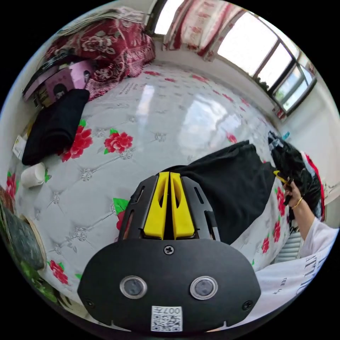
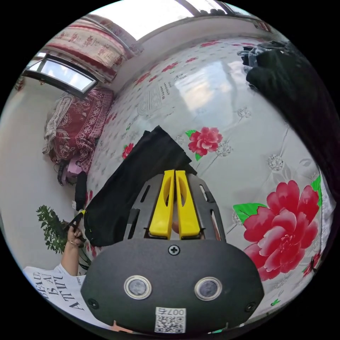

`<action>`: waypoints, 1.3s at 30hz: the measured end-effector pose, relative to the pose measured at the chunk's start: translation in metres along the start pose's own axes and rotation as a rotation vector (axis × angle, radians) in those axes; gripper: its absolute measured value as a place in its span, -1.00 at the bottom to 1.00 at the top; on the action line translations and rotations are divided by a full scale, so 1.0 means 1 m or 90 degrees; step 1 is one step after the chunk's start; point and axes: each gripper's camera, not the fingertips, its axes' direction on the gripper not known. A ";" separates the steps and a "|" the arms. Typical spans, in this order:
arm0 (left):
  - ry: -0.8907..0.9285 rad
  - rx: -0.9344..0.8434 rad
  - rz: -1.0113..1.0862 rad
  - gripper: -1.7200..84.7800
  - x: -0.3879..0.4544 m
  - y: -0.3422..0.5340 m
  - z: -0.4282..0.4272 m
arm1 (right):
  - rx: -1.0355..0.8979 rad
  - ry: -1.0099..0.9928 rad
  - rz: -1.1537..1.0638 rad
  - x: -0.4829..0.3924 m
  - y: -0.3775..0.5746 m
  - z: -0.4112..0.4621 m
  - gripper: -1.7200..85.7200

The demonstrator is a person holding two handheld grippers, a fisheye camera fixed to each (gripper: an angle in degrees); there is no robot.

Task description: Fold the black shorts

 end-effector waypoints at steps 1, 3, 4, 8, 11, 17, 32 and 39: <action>-0.009 0.022 -0.019 -0.98 -0.004 0.001 -0.009 | 0.007 0.002 -0.008 -0.001 0.000 -0.004 -0.95; -0.039 0.036 -0.043 -0.98 -0.009 0.001 -0.012 | 0.005 -0.004 -0.003 0.003 0.001 -0.001 -0.93; -0.063 0.023 -0.050 -0.98 -0.011 -0.001 -0.002 | -0.004 -0.002 0.013 0.009 0.002 0.005 -0.91; -0.111 -0.100 0.002 -0.95 -0.004 -0.005 0.056 | -0.028 -0.033 0.107 0.038 0.007 0.020 -0.84; -0.133 -0.078 0.030 -0.89 0.007 -0.007 0.042 | 0.012 -0.017 0.130 0.049 0.016 0.002 -0.80; -0.133 -0.015 -0.014 -0.82 -0.010 0.028 -0.013 | 0.025 -0.181 0.167 0.082 0.030 0.008 -0.80; 0.032 -0.079 -0.182 -0.77 -0.069 0.131 -0.053 | -0.008 -0.281 -0.333 -0.162 -0.004 -0.040 -0.96; 0.059 -0.066 -0.203 -0.76 -0.092 0.148 -0.064 | -0.210 -0.294 -0.647 -0.320 0.134 0.033 -0.93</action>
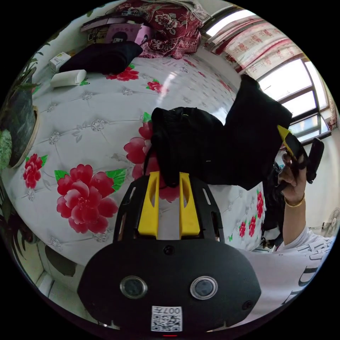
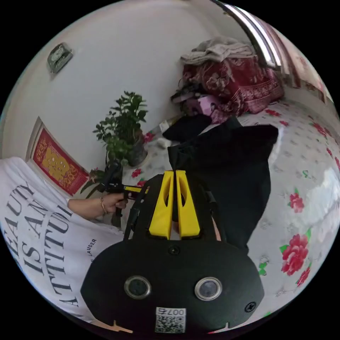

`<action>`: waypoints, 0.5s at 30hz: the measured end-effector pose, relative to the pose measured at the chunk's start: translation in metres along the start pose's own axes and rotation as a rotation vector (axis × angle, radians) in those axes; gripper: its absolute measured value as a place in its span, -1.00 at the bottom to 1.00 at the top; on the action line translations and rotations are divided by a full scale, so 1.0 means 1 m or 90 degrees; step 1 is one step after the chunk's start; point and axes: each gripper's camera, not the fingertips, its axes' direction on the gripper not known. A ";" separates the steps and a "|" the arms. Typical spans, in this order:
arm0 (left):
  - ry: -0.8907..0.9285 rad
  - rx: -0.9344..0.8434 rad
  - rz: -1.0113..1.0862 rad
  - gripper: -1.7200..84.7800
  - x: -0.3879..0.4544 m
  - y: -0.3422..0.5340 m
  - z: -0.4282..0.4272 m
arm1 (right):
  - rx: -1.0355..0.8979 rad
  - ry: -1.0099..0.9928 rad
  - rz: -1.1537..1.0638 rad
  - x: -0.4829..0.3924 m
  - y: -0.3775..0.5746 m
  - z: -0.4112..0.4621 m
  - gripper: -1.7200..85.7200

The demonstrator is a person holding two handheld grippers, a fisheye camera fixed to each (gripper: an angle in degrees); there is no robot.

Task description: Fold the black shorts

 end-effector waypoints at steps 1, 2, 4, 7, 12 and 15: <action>0.004 0.000 -0.005 -0.76 -0.006 0.003 -0.002 | -0.057 -0.004 0.011 -0.006 0.005 0.036 -0.92; 0.013 -0.005 -0.012 -0.75 -0.013 0.005 -0.002 | -0.121 -0.014 0.021 -0.008 0.013 0.066 -0.89; 0.028 -0.018 -0.015 -0.73 -0.021 0.008 -0.002 | -0.168 -0.018 0.037 -0.007 0.026 0.085 -0.86; 0.062 -0.021 -0.008 -0.71 -0.031 0.011 -0.004 | -0.093 0.005 0.100 0.012 0.049 0.049 -0.83; 0.155 -0.020 0.002 -0.66 -0.035 0.001 0.007 | 0.017 0.104 0.338 0.088 0.107 -0.026 -0.78; 0.171 -0.058 0.024 -0.65 -0.025 -0.015 0.029 | 0.016 0.011 0.494 0.136 0.144 -0.026 -0.75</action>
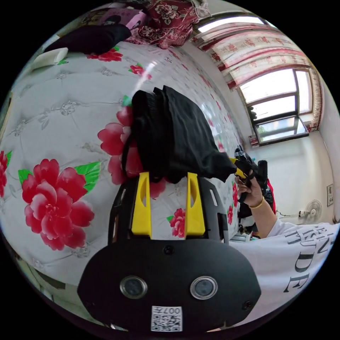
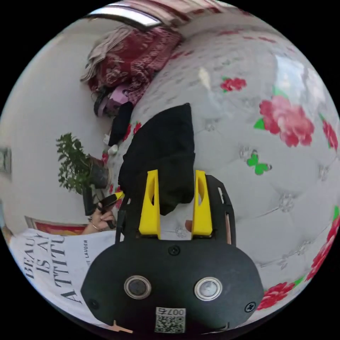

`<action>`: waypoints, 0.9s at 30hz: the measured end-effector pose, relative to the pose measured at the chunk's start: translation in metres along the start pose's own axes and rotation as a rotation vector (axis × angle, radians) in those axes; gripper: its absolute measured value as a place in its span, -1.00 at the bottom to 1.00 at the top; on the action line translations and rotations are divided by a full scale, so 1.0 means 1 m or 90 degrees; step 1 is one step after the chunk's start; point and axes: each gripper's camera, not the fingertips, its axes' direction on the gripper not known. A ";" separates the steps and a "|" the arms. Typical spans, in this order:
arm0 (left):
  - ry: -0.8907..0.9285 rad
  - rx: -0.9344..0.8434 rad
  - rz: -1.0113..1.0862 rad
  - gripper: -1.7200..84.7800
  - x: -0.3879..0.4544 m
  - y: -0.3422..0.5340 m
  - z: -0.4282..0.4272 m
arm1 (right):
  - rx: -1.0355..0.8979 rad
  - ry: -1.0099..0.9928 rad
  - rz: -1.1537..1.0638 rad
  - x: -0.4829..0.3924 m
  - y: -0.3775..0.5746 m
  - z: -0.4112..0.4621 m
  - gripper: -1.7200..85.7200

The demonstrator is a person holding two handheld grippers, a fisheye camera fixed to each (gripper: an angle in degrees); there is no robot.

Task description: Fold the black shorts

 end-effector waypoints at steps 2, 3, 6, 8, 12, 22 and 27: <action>-0.055 -0.030 0.006 -0.67 0.009 -0.013 0.014 | -0.021 -0.086 0.073 0.026 -0.001 0.018 -0.76; -0.066 -0.034 0.012 -0.67 0.011 -0.016 0.016 | -0.021 -0.102 0.086 0.030 -0.001 0.023 -0.77; -0.084 -0.048 0.030 -0.70 0.018 -0.033 0.023 | -0.024 -0.150 0.108 0.036 -0.009 0.046 -0.82; -0.081 -0.043 0.034 -0.73 0.018 -0.055 0.028 | -0.027 -0.138 0.094 0.030 -0.030 0.061 -0.87; -0.130 0.016 0.059 -0.79 0.018 -0.116 0.034 | -0.007 -0.106 0.039 0.009 -0.091 0.079 -0.93; -0.362 0.117 0.068 -0.87 0.034 -0.275 0.026 | 0.019 0.105 -0.117 -0.069 -0.214 0.107 -0.86; -0.381 0.064 0.156 -0.82 0.057 -0.167 0.035 | -0.001 0.242 -0.201 -0.075 -0.094 0.094 -0.85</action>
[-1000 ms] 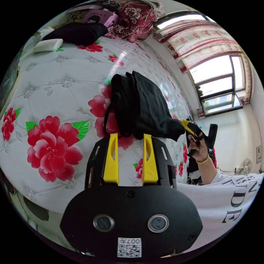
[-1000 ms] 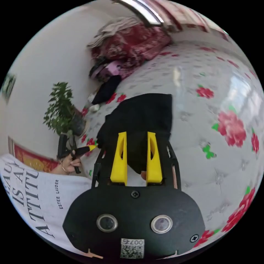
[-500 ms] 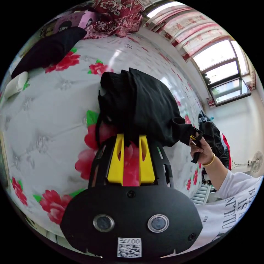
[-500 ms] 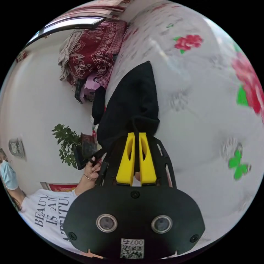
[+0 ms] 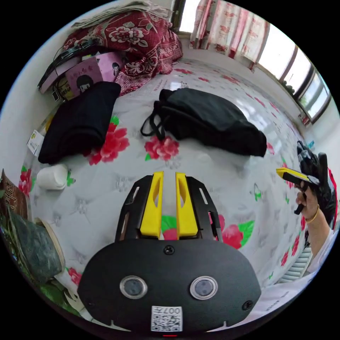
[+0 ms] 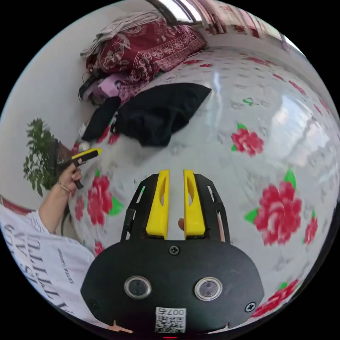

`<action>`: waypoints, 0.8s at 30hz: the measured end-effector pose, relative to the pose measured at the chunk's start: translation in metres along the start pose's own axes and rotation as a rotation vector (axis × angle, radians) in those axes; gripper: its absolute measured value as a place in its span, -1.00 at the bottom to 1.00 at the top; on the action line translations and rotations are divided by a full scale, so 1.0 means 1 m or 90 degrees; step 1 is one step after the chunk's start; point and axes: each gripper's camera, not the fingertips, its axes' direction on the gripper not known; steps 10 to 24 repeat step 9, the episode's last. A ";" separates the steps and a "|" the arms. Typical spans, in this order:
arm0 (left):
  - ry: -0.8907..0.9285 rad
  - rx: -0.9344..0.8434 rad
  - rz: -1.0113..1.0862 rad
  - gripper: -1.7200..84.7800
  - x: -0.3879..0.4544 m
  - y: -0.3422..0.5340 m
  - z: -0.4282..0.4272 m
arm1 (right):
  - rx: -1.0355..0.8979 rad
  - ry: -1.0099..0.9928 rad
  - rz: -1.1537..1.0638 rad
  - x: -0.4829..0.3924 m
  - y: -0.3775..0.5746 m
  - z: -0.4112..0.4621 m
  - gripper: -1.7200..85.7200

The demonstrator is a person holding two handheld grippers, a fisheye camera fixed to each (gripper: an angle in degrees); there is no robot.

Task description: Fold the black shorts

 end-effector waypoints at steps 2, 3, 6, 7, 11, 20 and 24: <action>-0.006 -0.037 0.042 -0.83 0.027 0.054 -0.018 | -0.057 0.084 -0.017 -0.022 0.071 -0.010 -0.85; 0.000 -0.047 0.046 -0.83 0.033 0.066 -0.022 | -0.075 0.101 -0.021 -0.029 0.088 -0.012 -0.85; 0.094 -0.104 0.065 -0.84 0.060 0.112 -0.039 | -0.157 0.141 -0.067 -0.072 0.157 -0.014 -0.85; 0.123 -0.126 0.081 -0.84 0.073 0.125 -0.042 | -0.186 0.147 -0.093 -0.092 0.179 -0.009 -0.86; 0.143 -0.158 0.115 -0.83 0.094 0.140 -0.044 | -0.227 0.146 -0.109 -0.117 0.206 0.011 -0.86; 0.143 -0.158 0.115 -0.83 0.094 0.140 -0.044 | -0.227 0.146 -0.109 -0.117 0.206 0.011 -0.86; 0.143 -0.158 0.115 -0.83 0.094 0.140 -0.044 | -0.227 0.146 -0.109 -0.117 0.206 0.011 -0.86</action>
